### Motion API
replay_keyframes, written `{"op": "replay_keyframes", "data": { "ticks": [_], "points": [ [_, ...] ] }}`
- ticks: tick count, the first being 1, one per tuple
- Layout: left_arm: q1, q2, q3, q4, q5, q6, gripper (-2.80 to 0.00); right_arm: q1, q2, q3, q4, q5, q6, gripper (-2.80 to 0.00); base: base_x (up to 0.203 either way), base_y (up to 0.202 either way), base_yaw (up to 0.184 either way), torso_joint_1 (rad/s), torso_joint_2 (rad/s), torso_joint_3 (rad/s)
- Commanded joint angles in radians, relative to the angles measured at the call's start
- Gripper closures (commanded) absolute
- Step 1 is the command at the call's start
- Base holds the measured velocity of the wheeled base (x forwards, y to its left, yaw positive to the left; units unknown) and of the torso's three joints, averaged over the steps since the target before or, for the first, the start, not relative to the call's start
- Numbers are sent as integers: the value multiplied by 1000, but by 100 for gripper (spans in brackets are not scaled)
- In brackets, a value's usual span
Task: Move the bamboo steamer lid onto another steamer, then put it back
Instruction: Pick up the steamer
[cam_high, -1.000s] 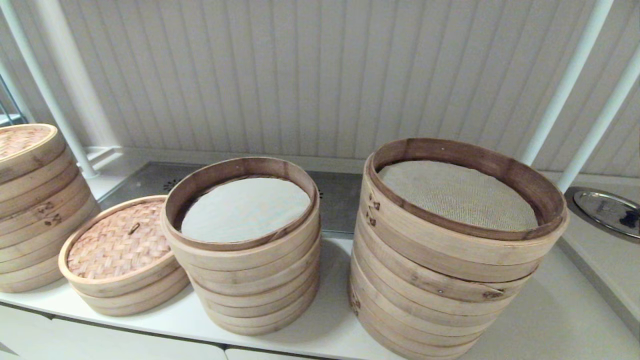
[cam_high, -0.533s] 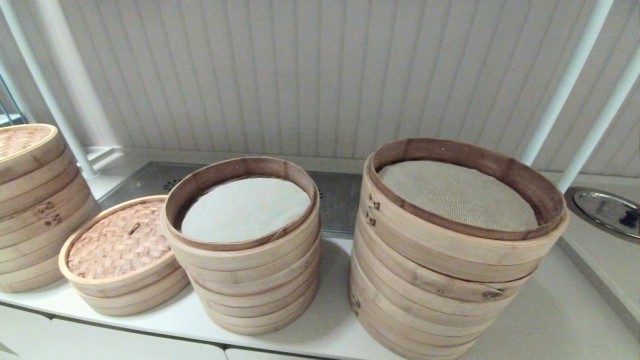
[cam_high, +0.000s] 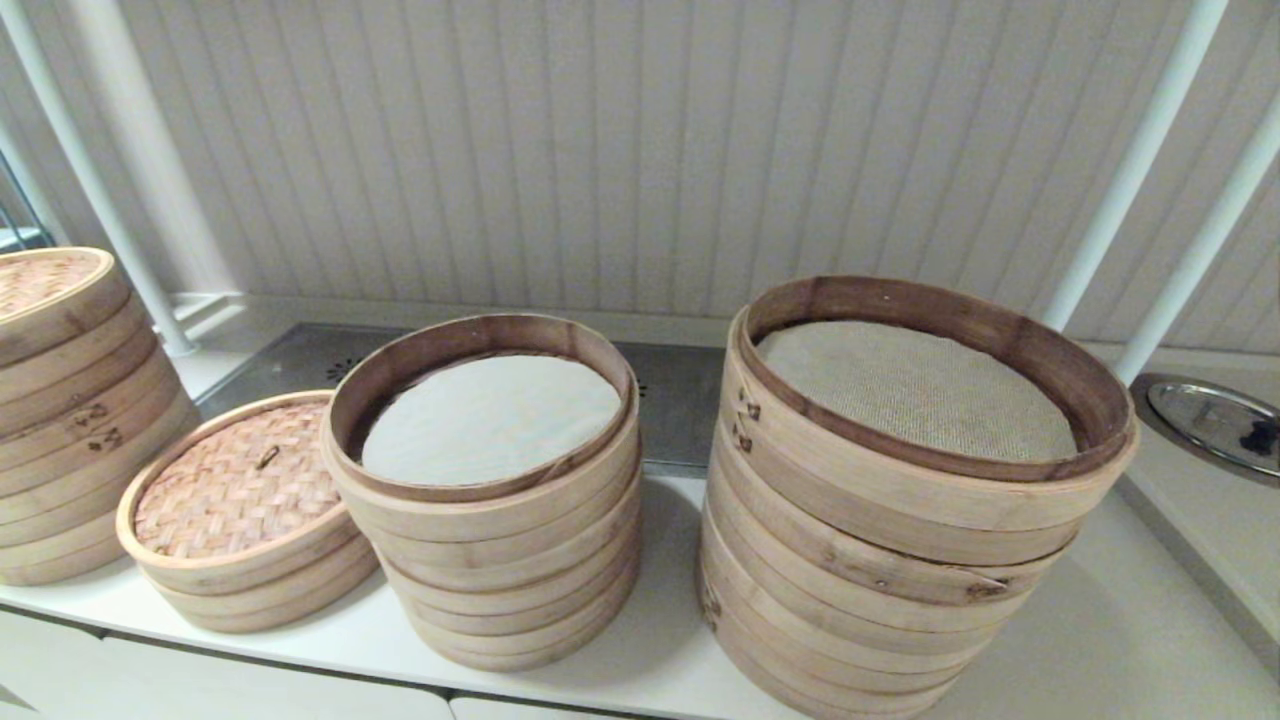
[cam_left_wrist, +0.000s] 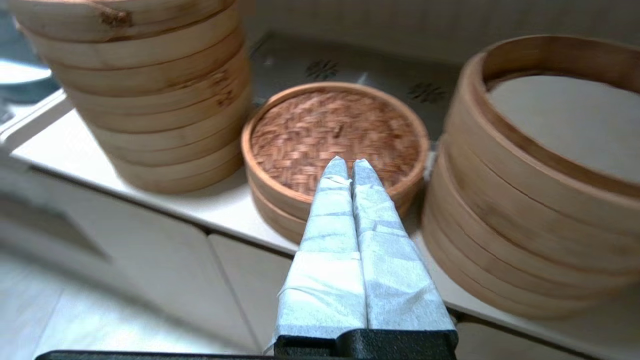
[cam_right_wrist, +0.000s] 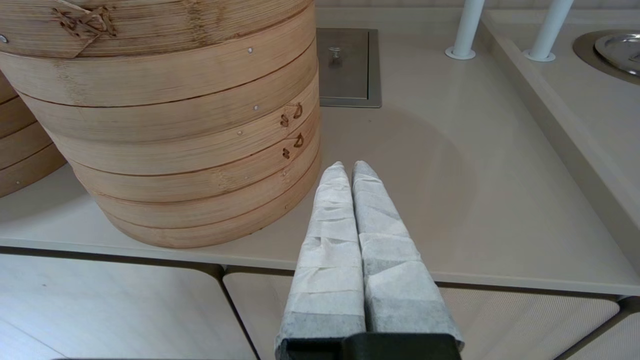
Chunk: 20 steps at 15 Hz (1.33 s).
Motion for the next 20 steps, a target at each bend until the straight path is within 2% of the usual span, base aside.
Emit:
{"op": "replay_keyframes", "data": {
  "ticks": [1, 2, 4, 5, 7, 9, 14, 16, 18, 19, 20],
  "points": [
    [7, 216, -52, -2, 22, -12, 0, 0, 1, 2, 0, 0, 0, 0, 0, 0, 0, 0, 0, 0],
    [30, 278, -69, -12, 27, -21, 0, 0, 0, 2, 0, 0, 0, 0, 0, 0, 0, 0, 0, 0],
    [144, 380, -89, -58, -4, -28, 0, 0, 0, 2, 0, 0, 0, 0, 0, 0, 0, 0, 0, 0],
    [202, 431, -98, -79, -50, -27, 0, 0, 0, 2, 0, 0, 0, 0, 0, 0, 0, 0, 0, 0],
    [269, 523, -128, -99, -146, -24, 0, 0, 0, 2, 0, 0, 0, 0, 0, 0, 0, 0, 0, 0],
    [288, 614, -146, -115, -188, -23, 0, 0, 0, 2, 0, 0, 0, 0, 0, 0, 0, 0, 0, 0],
    [292, 908, -150, -209, -213, 12, 0, 0, 0, 2, 0, 0, 0, 0, 0, 0, 0, 0, 0, 0],
    [292, 976, -135, -271, -242, 76, 0, 0, 0, 2, 0, 0, 0, 0, 0, 0, 0, 0, 0, 0],
    [291, 1017, -155, -283, -262, 124, 0, 0, 0, 2, 0, 0, 0, 0, 0, 0, 0, 0, 0, 0],
    [290, 1039, -177, -282, -264, 138, -280, 0, 0, 2, 0, 0, 0, 0, 0, 0, 0, 0, 0, 0],
    [289, 1061, -199, -281, -270, 142, -280, 0, 1, 2, 1, 0, 0, 0, 0, 0, 0, 0, 0, 0]
  ]
}}
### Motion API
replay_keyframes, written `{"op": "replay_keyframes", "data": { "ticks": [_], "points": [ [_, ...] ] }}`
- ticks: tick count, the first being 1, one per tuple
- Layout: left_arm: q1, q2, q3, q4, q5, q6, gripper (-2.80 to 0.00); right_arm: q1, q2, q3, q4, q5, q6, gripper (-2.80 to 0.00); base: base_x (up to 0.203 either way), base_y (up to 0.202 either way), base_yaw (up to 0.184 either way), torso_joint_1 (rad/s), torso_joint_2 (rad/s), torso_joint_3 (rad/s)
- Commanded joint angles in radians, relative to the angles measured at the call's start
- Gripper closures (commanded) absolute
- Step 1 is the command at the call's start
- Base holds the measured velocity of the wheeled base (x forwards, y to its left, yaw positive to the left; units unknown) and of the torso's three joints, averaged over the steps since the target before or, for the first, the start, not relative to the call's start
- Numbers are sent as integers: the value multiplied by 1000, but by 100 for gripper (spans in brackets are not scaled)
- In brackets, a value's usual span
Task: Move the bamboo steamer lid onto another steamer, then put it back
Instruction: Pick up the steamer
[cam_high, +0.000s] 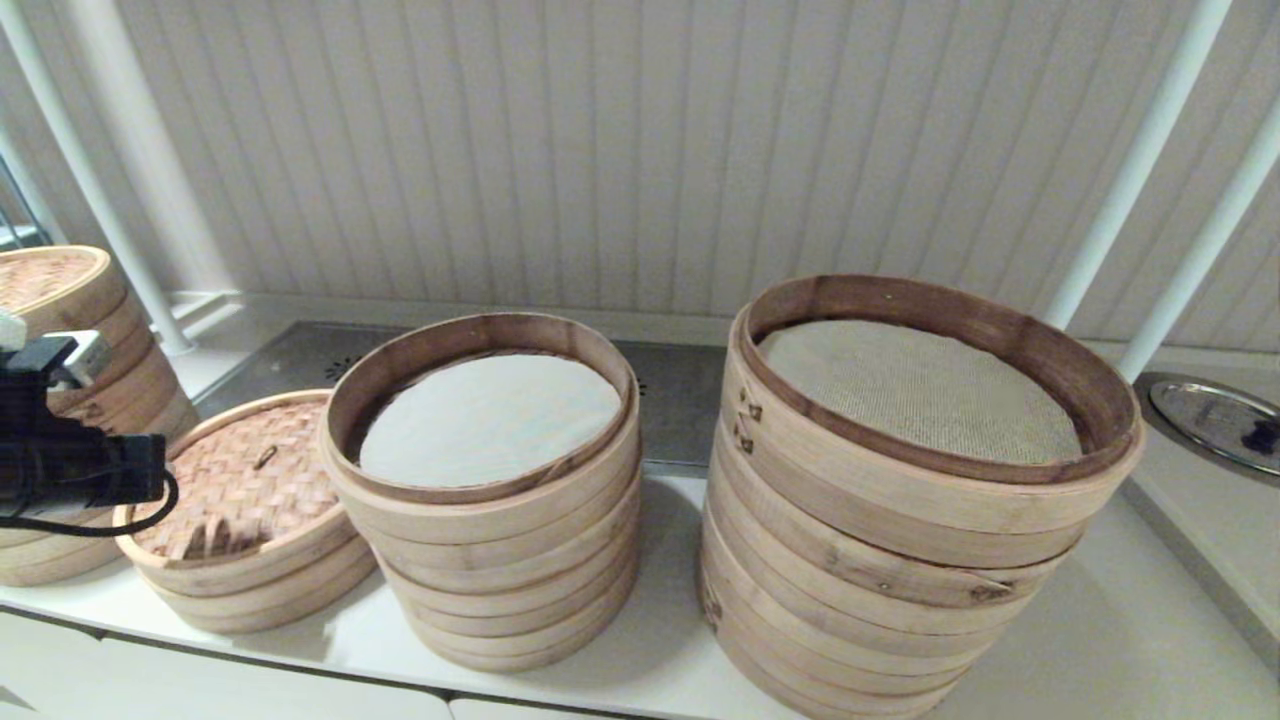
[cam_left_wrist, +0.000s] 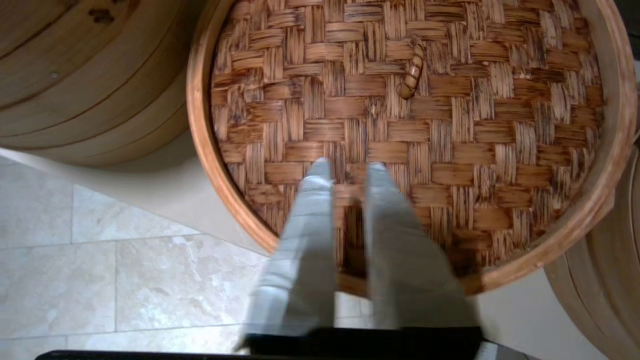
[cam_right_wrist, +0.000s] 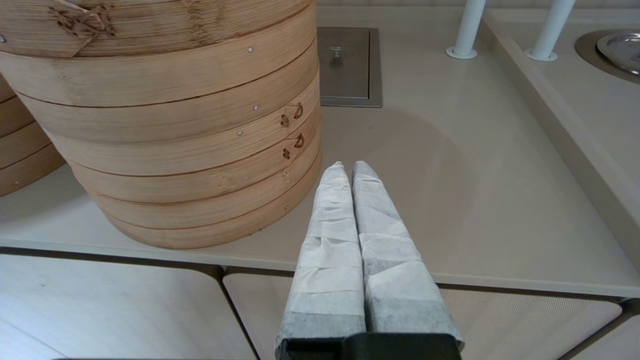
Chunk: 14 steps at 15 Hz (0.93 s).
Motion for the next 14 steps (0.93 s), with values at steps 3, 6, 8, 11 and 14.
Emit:
{"op": "replay_keyframes", "data": {
  "ticks": [3, 6, 8, 11, 14],
  "points": [
    [-2, 141, -80, -4, -72, 5, -280, 0, 0, 2, 0, 0, 0, 0, 0, 0, 0, 0, 0, 0],
    [-32, 203, -120, -15, -88, 4, -280, 0, 0, 2, 0, 0, 0, 0, 0, 0, 0, 0, 0, 0],
    [-56, 237, -132, -45, -88, 3, -280, 0, 0, 2, 0, 0, 0, 0, 0, 0, 0, 0, 0, 0],
    [-90, 284, -184, -75, -84, 5, -280, 0, 1, 2, 0, 0, 0, 0, 0, 0, 0, 0, 0, 0],
    [-91, 309, -214, -77, -83, 5, -280, 0, 0, 2, 0, 0, 0, 0, 0, 0, 0, 0, 0, 0]
  ]
}}
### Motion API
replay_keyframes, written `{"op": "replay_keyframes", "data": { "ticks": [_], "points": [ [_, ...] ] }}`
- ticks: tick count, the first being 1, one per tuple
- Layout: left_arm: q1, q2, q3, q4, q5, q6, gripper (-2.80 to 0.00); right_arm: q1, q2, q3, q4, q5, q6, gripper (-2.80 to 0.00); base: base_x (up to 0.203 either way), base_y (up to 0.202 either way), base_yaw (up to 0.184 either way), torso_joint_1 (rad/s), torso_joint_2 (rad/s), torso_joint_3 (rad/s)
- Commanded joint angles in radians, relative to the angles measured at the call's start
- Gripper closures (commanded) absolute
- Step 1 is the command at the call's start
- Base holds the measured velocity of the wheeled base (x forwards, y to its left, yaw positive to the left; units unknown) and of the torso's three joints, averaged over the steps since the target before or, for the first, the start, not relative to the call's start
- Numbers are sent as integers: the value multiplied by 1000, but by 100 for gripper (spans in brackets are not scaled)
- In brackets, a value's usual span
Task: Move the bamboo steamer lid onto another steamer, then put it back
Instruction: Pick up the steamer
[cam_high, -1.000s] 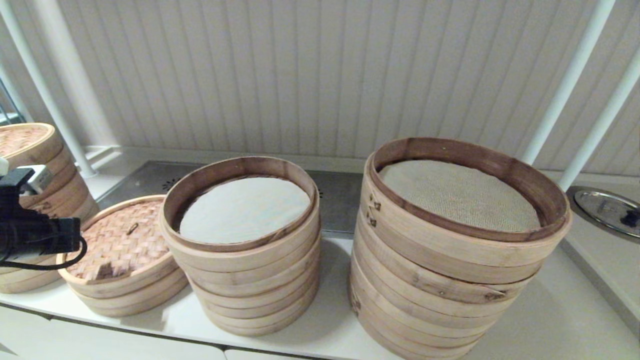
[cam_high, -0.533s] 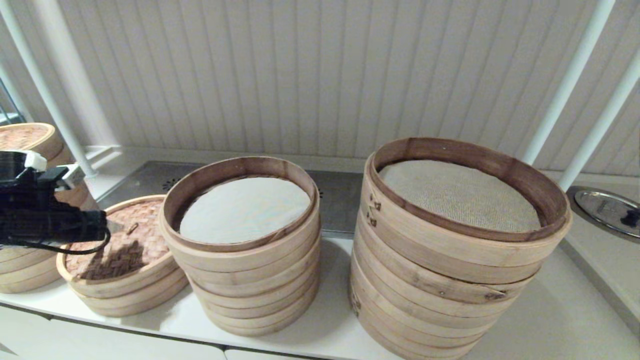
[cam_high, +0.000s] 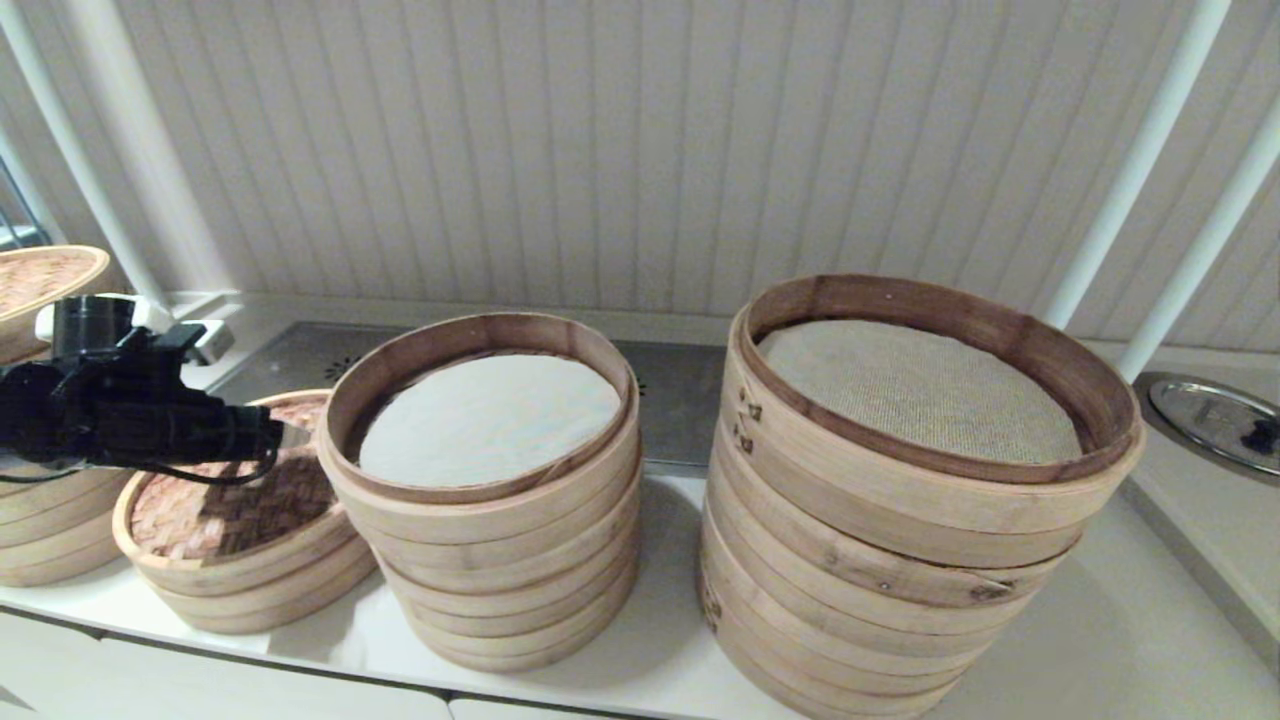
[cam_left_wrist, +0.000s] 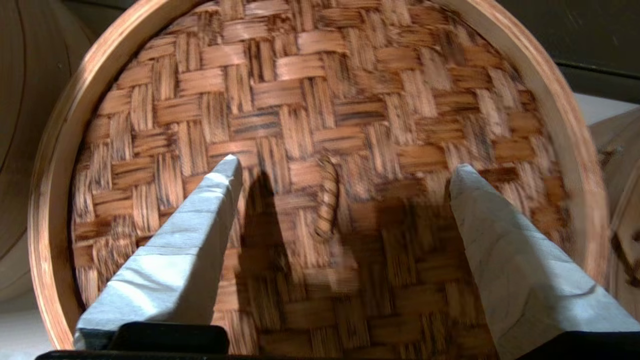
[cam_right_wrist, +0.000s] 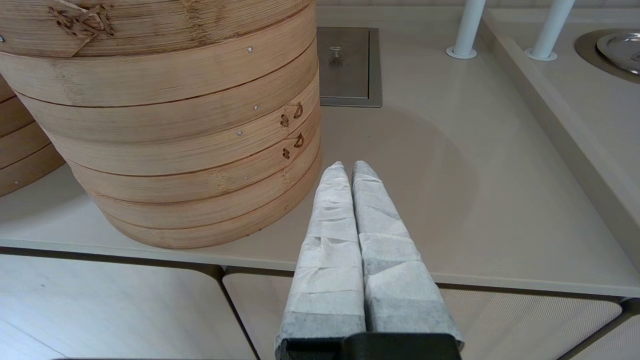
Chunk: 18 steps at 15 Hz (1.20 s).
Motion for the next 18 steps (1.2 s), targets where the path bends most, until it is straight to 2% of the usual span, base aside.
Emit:
{"op": "replay_keyframes", "data": {
  "ticks": [1, 11, 12, 18],
  "points": [
    [-1, 27, -16, -2, -3, -1, -280, 1, 0, 2, 0, 0, 0, 0, 0, 0, 0, 0, 0, 0],
    [-1, 55, 4, -22, -4, -10, -280, 1, 0, 2, 0, 0, 0, 0, 0, 0, 0, 0, 0, 0],
    [-1, 55, 6, -25, -4, -10, -6, 1, 0, 2, 0, 0, 0, 0, 0, 0, 0, 0, 0, 0],
    [-1, 55, 10, -36, -3, -16, 0, 1, 0, 2, 0, 0, 0, 0, 0, 0, 0, 0, 0, 0]
  ]
}}
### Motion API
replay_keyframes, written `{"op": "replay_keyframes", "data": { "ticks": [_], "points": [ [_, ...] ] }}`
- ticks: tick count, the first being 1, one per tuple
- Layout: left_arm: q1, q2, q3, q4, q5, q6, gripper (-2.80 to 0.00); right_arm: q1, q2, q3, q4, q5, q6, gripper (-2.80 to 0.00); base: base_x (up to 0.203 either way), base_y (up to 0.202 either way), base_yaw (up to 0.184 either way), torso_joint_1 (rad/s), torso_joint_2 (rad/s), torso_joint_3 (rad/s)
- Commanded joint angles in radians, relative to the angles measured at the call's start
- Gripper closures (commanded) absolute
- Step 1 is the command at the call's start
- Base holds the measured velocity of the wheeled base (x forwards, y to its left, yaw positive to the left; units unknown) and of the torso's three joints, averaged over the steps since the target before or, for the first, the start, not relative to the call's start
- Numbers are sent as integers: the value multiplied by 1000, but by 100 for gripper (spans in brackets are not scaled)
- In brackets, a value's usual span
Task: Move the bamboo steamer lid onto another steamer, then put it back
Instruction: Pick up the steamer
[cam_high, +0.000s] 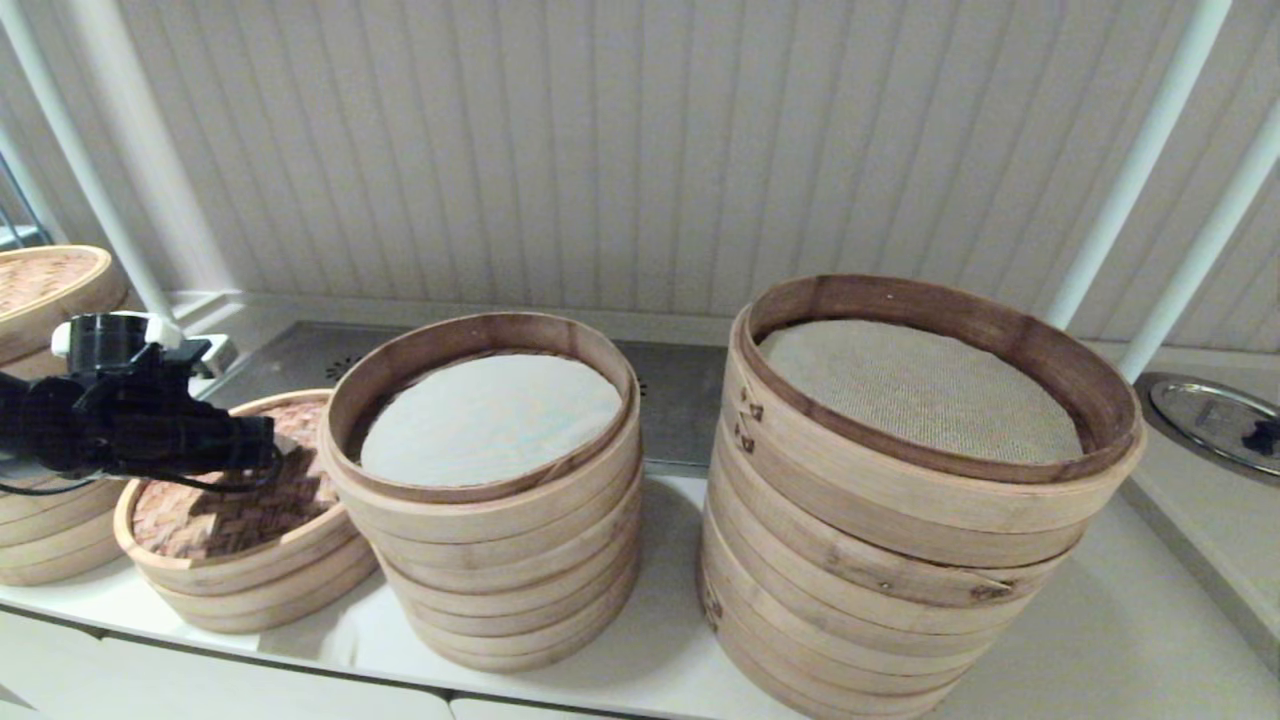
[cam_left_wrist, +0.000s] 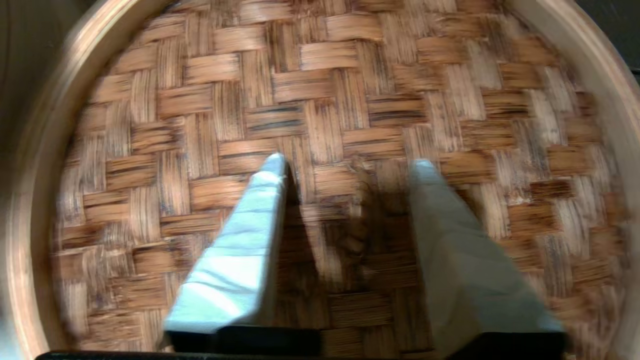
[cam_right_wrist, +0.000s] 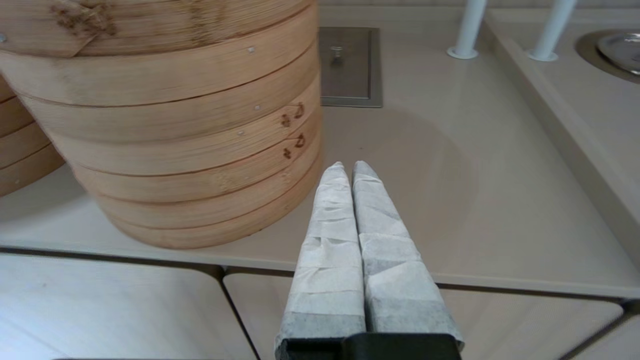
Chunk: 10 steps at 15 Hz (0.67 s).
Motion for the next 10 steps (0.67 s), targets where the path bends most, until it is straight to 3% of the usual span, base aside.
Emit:
{"op": "replay_keyframes", "data": {
  "ticks": [1, 10],
  "points": [
    [1, -2, -1, 1, 0, -4, 0, 1, 0, 2, 0, 0, 0, 0, 0, 0, 0, 0, 0, 0],
    [1, 5, -4, -11, -1, -21, 0, 1, 0, 2, 0, 0, 0, 0, 0, 0, 0, 0, 0, 0]
  ]
}}
